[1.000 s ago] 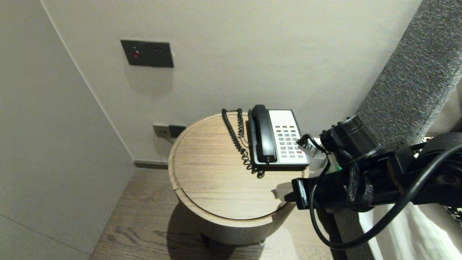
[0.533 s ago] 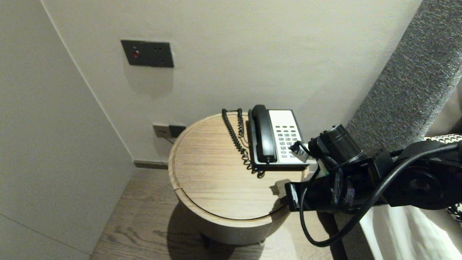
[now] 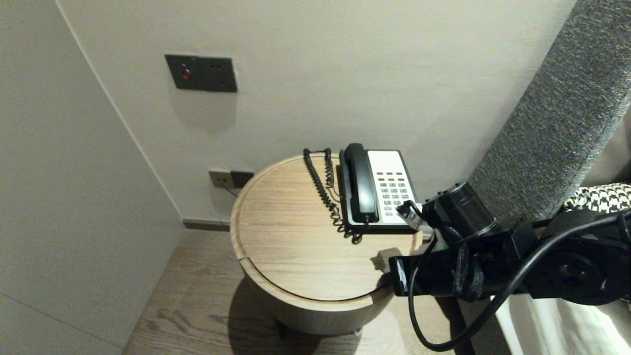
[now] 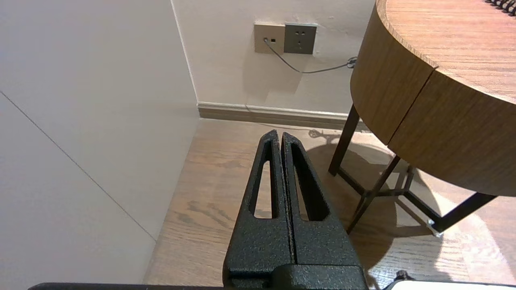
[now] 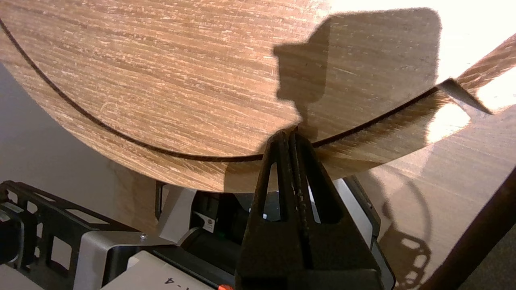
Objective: Open the nightstand drawer
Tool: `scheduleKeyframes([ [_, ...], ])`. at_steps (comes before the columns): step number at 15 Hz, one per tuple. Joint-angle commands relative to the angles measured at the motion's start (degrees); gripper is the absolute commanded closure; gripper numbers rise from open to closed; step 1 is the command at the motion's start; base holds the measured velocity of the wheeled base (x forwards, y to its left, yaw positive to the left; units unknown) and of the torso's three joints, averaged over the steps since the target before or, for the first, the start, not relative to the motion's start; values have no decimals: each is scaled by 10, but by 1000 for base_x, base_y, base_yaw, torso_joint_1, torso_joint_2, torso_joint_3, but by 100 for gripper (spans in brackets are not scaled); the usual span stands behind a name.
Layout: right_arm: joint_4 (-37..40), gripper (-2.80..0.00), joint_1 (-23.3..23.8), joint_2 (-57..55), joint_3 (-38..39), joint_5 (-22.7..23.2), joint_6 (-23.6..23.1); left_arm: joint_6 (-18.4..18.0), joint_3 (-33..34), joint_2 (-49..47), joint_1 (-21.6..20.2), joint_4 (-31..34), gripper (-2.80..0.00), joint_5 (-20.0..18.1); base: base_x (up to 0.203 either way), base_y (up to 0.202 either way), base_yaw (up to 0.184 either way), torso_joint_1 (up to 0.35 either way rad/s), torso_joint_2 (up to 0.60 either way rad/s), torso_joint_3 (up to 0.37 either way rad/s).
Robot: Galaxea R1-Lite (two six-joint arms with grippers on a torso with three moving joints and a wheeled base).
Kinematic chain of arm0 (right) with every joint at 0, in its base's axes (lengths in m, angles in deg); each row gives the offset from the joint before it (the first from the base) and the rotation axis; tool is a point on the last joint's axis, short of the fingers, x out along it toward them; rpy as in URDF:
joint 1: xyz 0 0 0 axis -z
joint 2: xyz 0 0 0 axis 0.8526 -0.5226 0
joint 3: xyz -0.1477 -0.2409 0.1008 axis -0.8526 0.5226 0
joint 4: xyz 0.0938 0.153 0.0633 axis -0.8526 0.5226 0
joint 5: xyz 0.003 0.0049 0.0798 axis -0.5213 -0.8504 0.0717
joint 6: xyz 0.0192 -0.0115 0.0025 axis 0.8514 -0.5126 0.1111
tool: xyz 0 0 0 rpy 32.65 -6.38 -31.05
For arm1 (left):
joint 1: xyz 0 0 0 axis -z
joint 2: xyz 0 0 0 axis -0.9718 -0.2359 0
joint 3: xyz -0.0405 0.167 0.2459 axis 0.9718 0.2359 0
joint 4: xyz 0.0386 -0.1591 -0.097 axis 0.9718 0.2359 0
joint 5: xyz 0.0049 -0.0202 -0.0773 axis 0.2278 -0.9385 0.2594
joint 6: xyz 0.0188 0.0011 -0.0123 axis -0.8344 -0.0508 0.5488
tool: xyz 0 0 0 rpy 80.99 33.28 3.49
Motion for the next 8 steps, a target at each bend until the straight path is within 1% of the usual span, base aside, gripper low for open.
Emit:
scheduleKeyframes([
  [1,3,0,-2,19,17,1,2,0,0,0,0,0,0,-1,0,0,0,0,0,0],
  [4,2,0,-4,32,35,2,3,0,0,1,-1,0,0,0,0,0,0,0,0,0],
  [8,2,0,-32,44,64,4,6,0,0,0,-1,0,0,0,0,0,0,0,0,0],
])
